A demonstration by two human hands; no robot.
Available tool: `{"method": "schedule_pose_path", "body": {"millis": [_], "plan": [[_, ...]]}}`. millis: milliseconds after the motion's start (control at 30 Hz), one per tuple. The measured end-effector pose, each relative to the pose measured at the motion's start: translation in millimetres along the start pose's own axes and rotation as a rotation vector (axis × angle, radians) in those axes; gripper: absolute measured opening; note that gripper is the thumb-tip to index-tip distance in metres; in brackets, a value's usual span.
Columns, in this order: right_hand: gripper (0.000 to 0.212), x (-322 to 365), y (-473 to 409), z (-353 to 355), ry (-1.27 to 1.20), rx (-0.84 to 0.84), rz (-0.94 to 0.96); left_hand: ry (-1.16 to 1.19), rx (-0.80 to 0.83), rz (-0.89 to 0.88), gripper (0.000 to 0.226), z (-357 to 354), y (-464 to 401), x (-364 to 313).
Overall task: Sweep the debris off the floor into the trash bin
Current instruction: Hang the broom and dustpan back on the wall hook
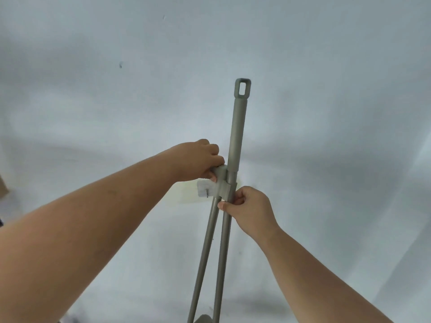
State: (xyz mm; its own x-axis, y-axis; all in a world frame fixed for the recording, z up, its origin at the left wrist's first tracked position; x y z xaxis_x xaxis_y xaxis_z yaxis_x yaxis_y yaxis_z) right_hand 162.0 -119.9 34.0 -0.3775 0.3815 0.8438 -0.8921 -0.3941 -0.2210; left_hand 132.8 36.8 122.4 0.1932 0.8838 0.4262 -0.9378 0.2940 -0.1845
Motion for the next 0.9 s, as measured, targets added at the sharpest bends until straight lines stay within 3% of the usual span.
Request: {"method": "schedule_pose_path", "body": {"millis": [267,400,533,700,900], "plan": [[0.028,-10,12,-30,0.041,-0.007,-0.047,0.151,-0.040,0.212,0.039,-27,25,-9],[0.029,-15,16,-41,0.066,-0.005,-0.065,0.442,-0.118,0.462,0.050,-48,44,-15],[0.029,-21,18,-51,0.131,-0.015,-0.080,0.834,-0.068,0.669,0.054,-70,55,-27],[0.027,-27,23,-62,0.186,-0.019,-0.081,1.410,-0.034,0.773,0.056,-87,60,-48],[0.023,-39,30,-71,0.269,-0.020,-0.087,1.552,-0.022,0.805,0.055,-103,62,-60]]}}
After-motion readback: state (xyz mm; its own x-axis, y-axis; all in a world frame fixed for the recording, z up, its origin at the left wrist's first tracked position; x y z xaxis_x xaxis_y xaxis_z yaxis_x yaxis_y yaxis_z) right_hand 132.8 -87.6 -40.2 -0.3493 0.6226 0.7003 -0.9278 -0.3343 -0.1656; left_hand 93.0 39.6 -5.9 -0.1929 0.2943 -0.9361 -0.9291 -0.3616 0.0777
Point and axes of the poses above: each hand's wrist, its own y-axis away from the middle knuckle, its own z-axis out of the back of the hand, x = y × z, the point moved 3 cm from there along -y, towards the middle knuckle
